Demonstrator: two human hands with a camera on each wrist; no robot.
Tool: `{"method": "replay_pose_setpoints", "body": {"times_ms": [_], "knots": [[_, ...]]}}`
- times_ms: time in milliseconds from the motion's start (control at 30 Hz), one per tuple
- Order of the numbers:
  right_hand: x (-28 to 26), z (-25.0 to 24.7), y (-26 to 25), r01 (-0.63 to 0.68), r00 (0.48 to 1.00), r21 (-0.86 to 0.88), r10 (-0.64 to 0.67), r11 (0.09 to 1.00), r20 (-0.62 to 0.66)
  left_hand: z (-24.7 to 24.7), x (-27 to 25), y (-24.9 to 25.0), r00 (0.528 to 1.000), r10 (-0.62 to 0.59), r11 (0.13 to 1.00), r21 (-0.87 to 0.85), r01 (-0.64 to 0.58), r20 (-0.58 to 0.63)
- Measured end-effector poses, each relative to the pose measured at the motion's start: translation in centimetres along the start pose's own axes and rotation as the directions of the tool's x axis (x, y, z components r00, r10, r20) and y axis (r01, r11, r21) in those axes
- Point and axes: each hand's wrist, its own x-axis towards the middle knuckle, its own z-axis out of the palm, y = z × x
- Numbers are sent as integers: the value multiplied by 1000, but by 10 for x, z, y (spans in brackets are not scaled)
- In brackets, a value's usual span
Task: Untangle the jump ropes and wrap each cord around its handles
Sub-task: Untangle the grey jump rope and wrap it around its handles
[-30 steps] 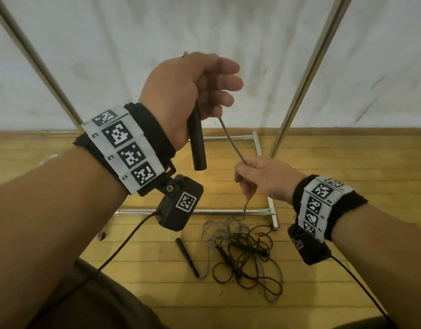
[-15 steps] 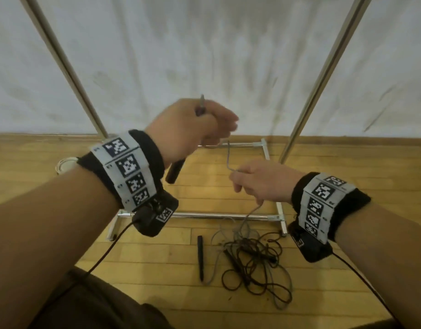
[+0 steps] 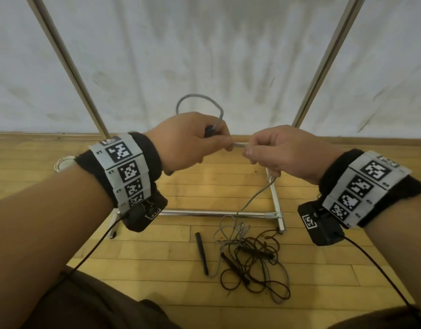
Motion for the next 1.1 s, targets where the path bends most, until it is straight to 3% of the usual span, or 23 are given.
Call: {"method": "replay_pose_setpoints", "body": {"times_ms": [133,300,500,567,633,700,767,900,1000,1100], "knots": [[0,-8,20,-42,999,40,42,998,-16,-16,2,-14,990,-61,998,21,64,-125],[-1,-10,46,-113,994,83,112,990,9,-23,5,-31,975,-132,990,25,139,-181],[-12,-18,91,-220,975,-17,220,975,-25,-40,3,-53,908,-264,963,-138,231,-324],[-14,-21,106,-279,960,-22,279,960,-2,-40,1,-61,896,-312,950,-127,286,-315],[-11,-20,113,-321,947,-160,320,934,-32,-33,1,-66,905,-348,935,-166,314,-247],[-7,-18,109,-335,941,-360,327,871,-86,-23,0,-67,924,-354,900,-321,294,-147],[-2,-14,96,-298,952,-424,298,855,-69,-13,0,-64,948,-307,864,-442,241,-85],[4,1,57,-160,986,-300,165,940,-9,7,2,-48,984,-174,897,-409,169,26],[2,10,24,-94,994,4,94,996,60,18,3,-32,989,-107,936,-326,134,100],[-2,13,0,-50,997,226,35,973,69,24,3,-19,990,-57,970,-227,86,132]]}}
